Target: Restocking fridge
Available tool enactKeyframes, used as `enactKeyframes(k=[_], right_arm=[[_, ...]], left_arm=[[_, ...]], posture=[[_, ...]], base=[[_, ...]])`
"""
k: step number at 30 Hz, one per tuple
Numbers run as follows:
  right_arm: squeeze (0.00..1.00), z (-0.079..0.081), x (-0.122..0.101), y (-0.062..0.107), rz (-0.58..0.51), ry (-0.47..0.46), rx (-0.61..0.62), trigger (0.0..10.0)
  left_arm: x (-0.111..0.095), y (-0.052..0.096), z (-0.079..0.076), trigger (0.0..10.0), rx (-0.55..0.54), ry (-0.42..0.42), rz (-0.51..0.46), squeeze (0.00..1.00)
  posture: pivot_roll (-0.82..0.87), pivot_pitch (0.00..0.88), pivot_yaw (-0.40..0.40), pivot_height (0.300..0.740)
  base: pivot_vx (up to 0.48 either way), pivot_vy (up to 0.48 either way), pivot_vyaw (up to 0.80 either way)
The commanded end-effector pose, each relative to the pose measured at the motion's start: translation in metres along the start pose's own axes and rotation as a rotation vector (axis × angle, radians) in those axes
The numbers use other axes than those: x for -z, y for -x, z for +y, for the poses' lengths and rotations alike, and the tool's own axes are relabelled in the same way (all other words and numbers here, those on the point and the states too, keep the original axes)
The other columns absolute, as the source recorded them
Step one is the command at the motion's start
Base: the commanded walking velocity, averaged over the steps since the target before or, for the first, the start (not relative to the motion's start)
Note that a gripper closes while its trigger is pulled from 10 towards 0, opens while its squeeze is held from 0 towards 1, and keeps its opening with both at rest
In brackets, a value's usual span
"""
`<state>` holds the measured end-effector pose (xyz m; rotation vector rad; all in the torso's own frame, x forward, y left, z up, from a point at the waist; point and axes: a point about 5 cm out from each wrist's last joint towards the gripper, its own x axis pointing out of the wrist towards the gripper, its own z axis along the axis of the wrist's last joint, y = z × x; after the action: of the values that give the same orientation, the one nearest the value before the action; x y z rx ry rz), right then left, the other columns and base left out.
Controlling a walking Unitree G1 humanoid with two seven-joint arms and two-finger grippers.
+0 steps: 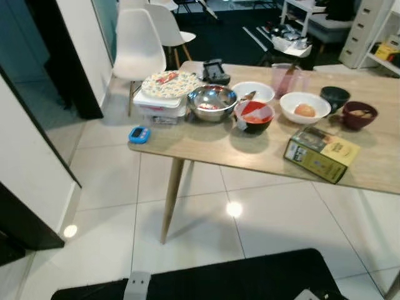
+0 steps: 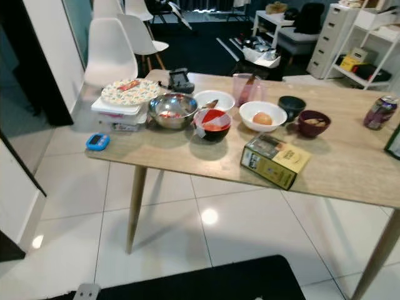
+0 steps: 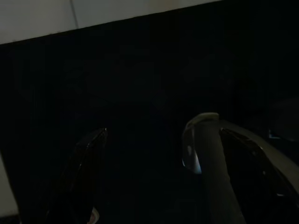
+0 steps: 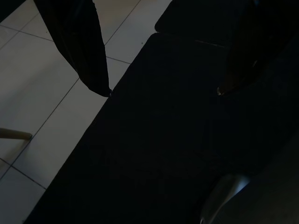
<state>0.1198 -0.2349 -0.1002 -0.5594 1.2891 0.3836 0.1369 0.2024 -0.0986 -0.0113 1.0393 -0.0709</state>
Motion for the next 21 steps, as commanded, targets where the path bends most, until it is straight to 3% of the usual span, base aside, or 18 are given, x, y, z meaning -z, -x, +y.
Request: enactKeyframes(k=[1, 3, 4, 11, 14, 15, 19, 21], right_arm=[[0.00, 0.002, 0.004, 0.000, 0.012, 0.002, -0.007, 10.0], [0.00, 0.003, 0.004, 0.000, 0.013, 0.001, -0.008, 10.0], [0.00, 0.004, 0.005, 0.000, 0.014, 0.001, -0.011, 10.0], [0.00, 0.006, 0.006, -0.001, 0.018, -0.001, -0.014, 10.0], [0.00, 0.006, 0.006, -0.001, 0.017, -0.003, -0.014, 10.0], [0.00, 0.006, 0.006, -0.001, 0.017, -0.003, -0.014, 10.0], [0.00, 0.006, 0.007, 0.000, 0.018, 0.000, -0.015, 10.0], [0.00, 0.005, 0.007, 0.000, 0.020, 0.002, -0.015, 10.0]], left_arm=[[-0.007, -0.003, -0.007, 10.0, 0.034, -0.043, -0.017, 0.00], [-0.013, -0.004, -0.010, 10.0, 0.047, -0.048, -0.041, 0.00], [-0.026, -0.006, -0.015, 10.0, 0.077, -0.054, -0.088, 0.00], [-0.063, -0.009, -0.040, 10.0, 0.234, -0.084, -0.240, 0.00], [-0.095, -0.007, -0.052, 10.0, 0.319, -0.128, -0.385, 0.00], [-0.095, -0.007, -0.052, 10.0, 0.319, -0.128, -0.385, 0.00], [-0.159, 0.012, -0.075, 10.0, 0.536, -0.198, -0.688, 0.00], [-0.180, 0.024, -0.083, 10.0, 0.639, -0.233, -0.795, 0.00]], posture=[[-0.03, 0.000, -0.023, 0.740], [-0.03, 0.000, -0.022, 0.740], [-0.03, 0.000, -0.022, 0.740], [-0.02, 0.000, -0.019, 0.740], [-0.02, 0.000, -0.019, 0.740], [-0.02, 0.000, -0.019, 0.740], [-0.02, 0.000, -0.028, 0.740], [-0.02, 0.000, -0.030, 0.740]], base=[[0.000, -0.465, 0.00], [0.000, -0.465, 0.00], [0.000, -0.382, 0.00], [0.000, 0.000, 0.00], [0.000, 0.000, 0.00], [0.000, 0.000, 0.00], [0.000, 0.000, 0.00], [0.000, 0.000, 0.00]])
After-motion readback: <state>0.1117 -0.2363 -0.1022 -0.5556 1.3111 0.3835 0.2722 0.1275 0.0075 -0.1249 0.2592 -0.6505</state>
